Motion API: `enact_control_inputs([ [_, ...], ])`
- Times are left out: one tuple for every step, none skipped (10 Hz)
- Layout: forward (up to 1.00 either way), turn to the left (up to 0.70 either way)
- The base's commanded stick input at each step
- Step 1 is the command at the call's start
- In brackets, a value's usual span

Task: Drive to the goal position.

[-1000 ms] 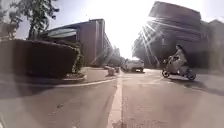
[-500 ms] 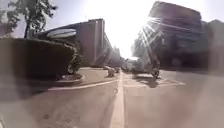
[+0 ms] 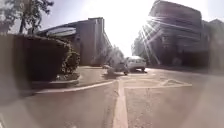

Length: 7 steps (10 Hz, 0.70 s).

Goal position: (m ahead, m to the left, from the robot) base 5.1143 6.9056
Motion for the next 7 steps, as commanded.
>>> enact_control_inputs([
  [0.70, 0.00],
  [0.70, 0.00],
  [0.70, 0.00],
  [0.70, 0.00],
  [0.68, 0.00],
  [0.45, 0.00],
  [0.45, 0.00],
])
